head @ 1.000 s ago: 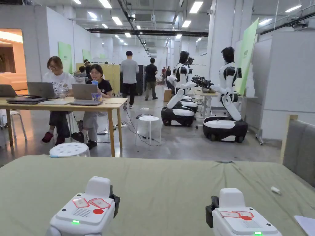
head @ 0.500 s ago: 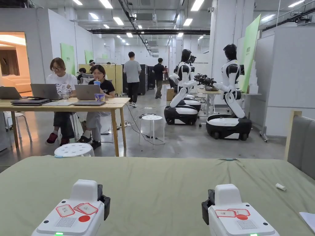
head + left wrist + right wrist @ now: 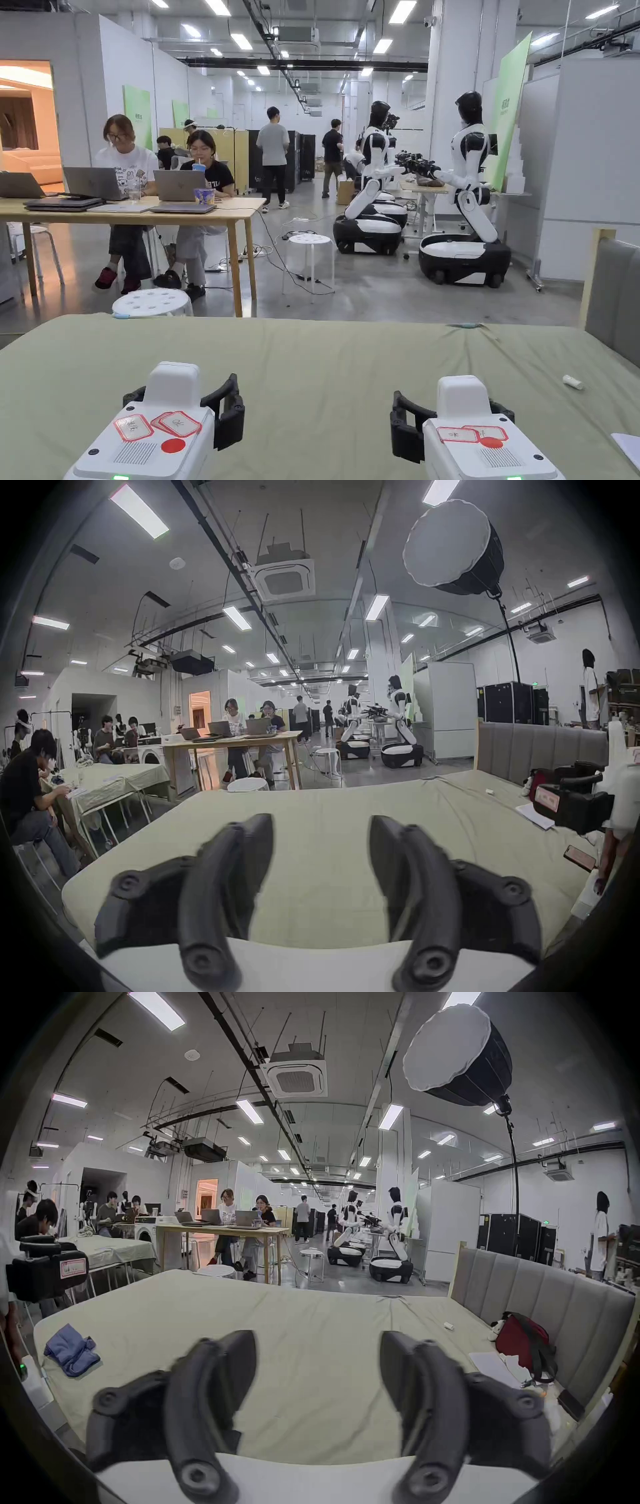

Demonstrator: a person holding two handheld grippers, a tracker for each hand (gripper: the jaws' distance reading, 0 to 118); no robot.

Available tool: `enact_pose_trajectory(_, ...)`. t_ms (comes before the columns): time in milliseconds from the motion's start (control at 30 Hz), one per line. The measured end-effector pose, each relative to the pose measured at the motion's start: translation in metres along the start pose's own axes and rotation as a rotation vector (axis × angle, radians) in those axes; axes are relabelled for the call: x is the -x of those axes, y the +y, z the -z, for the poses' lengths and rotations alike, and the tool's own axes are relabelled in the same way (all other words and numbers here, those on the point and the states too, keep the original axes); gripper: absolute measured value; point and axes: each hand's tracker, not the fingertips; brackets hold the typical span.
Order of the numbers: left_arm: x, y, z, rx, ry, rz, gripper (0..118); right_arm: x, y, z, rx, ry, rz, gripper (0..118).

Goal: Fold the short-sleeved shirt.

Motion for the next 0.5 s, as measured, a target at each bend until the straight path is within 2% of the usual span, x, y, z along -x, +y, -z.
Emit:
enact_pose_trajectory(67,0.0015,-0.0006,0.0008,-0.001,-0.001,-0.002,101,0.0037,0.0014,-0.0007,0.007,-0.006,-0.015,116)
enact_pose_trajectory(100,0.0023,-0.0012,0.0003,-0.001,-0.004,0.001,118,0.0052,0.0012,-0.0004,0.003,-0.013,-0.02,118)
enact_pose_trajectory(367,0.0077,-0.0065,-0.0035,-0.022,0.009,0.009,118,0.0073,0.0077,-0.005,0.001,-0.027,-0.019,118)
enact_pose_trajectory(500,0.0105,-0.0075,-0.0036,-0.019,0.018,-0.002,118,0.0041,0.0064,-0.0051,-0.002,-0.003,0.003,118)
